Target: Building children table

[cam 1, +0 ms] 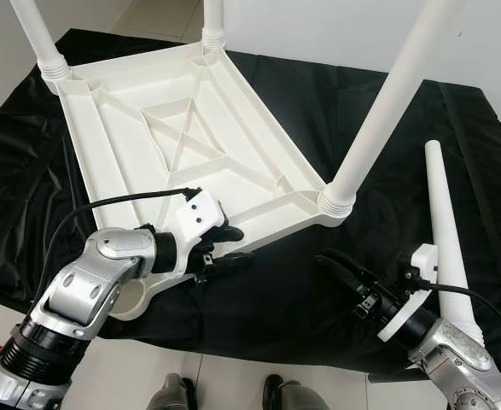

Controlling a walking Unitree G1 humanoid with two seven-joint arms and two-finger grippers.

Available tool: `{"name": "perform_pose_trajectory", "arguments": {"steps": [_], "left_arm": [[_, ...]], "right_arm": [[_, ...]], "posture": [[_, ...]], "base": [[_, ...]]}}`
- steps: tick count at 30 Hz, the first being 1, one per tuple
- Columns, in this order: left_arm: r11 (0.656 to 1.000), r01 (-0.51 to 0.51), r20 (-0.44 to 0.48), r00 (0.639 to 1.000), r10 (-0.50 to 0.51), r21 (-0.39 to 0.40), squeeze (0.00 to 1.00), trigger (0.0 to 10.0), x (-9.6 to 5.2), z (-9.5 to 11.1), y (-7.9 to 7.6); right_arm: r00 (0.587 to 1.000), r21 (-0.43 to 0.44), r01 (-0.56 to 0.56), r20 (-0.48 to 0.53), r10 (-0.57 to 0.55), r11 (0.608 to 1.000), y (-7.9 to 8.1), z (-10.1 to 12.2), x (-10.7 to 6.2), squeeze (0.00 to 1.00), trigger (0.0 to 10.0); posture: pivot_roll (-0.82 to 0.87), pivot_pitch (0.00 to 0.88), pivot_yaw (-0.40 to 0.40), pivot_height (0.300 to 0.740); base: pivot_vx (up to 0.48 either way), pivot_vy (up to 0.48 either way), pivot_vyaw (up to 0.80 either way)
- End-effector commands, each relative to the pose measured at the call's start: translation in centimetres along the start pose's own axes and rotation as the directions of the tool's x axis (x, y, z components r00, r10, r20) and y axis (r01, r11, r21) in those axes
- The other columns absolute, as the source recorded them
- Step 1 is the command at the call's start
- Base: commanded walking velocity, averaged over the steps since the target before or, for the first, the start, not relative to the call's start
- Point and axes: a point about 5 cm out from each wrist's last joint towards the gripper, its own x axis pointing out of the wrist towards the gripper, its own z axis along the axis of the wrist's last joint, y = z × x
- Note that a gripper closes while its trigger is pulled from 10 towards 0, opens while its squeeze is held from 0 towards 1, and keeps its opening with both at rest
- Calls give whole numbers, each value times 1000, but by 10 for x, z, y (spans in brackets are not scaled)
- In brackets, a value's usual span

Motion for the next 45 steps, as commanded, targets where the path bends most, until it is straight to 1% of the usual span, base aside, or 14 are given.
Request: {"name": "perform_pose_trajectory", "arguments": {"steps": [1,9,10,13,14,16,19,25,31,36,37,42,43,45], "left_arm": [[995,99,-16,995,-99,-1,0,10000,2,-4,-9],[999,-13,-81,997,10,-39,0,10000,11,-16,0],[999,-26,-95,995,22,-40,0,9529,12,-18,1],[999,-36,-102,994,32,-37,0,9529,13,-19,1],[997,-63,-110,992,57,-44,0,0,13,-20,4],[997,-63,-110,992,57,-44,0,0,13,-20,4],[987,-153,-100,984,147,-50,0,0,14,-15,15],[975,-216,-78,974,211,-60,0,0,20,-8,22],[949,-304,11,952,306,-83,0,0,44,15,31],[950,-298,43,952,303,-90,0,0,57,24,29],[953,-282,77,953,291,-109,0,0,72,34,25],[959,-263,101,956,274,-109,0,0,89,43,19],[959,-260,104,957,271,-108,0,980,93,46,19],[959,-260,105,957,272,-109,0,745,96,47,19]], "right_arm": [[1000,-2,10,-5,-10,1000,-1,0,-3,0,10000],[1000,-1,27,9,-27,1000,-1,1,-2,0,10000],[1000,-2,26,10,-26,1000,-1,1,-2,0,10000],[1000,-3,26,11,-26,1000,-1,1,-2,0,10000],[1000,-1,26,12,-26,1000,-2,1,-2,0,10000],[1000,-1,26,12,-26,1000,-2,1,-2,0,10000],[999,-3,32,18,-32,999,-3,2,-2,0,10000],[999,0,32,21,-32,999,-3,2,-1,0,10000],[999,2,34,37,-34,999,-2,3,3,0,10000],[998,5,36,41,-36,999,-2,3,3,0,10000],[998,2,37,43,-37,999,-2,3,4,0,10000],[998,-1,37,43,-37,999,-2,4,3,0,10000],[998,-3,39,44,-39,999,-2,5,3,0,10000],[998,-4,41,45,-41,999,-2,5,3,0,10000]], "posture": [[-16,213,-24,740],[-19,213,-21,740],[-19,213,-21,740],[-19,213,-21,740],[-19,211,-22,740],[-19,211,-22,740],[-19,211,-22,740],[-14,204,-16,740],[-18,196,-11,740],[-18,196,-11,740],[-27,192,-10,740],[-35,194,-11,740],[-35,194,-11,740],[-35,194,-11,740]], "base": [[0,0,0],[0,0,0],[0,0,0],[0,0,0],[0,0,0],[0,0,0],[0,0,0],[0,0,0],[0,0,0],[0,0,0],[0,0,0],[0,0,0],[0,0,0],[0,0,0]]}}
